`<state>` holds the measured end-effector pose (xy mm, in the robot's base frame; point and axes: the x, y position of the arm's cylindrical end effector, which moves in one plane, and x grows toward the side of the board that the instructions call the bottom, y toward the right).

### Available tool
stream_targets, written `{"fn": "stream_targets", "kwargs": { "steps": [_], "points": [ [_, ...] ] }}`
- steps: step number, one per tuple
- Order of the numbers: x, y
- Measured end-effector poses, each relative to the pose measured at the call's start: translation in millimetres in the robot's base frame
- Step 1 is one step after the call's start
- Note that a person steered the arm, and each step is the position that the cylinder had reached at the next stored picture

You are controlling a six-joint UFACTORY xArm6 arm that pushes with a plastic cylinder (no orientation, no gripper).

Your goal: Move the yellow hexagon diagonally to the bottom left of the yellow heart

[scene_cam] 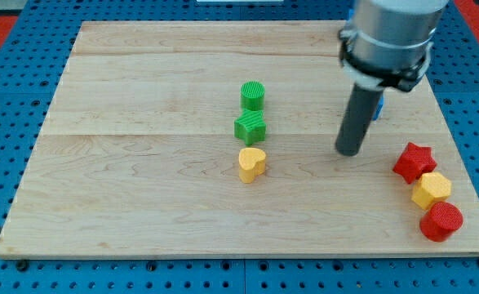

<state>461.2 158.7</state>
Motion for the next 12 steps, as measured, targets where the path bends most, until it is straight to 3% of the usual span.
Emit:
{"fn": "stream_targets", "kwargs": {
  "steps": [2, 3, 6, 8, 9, 12],
  "points": [
    [-16, 125],
    [12, 147],
    [95, 113],
    [96, 91],
    [84, 133],
    [83, 119]
  ]
}}
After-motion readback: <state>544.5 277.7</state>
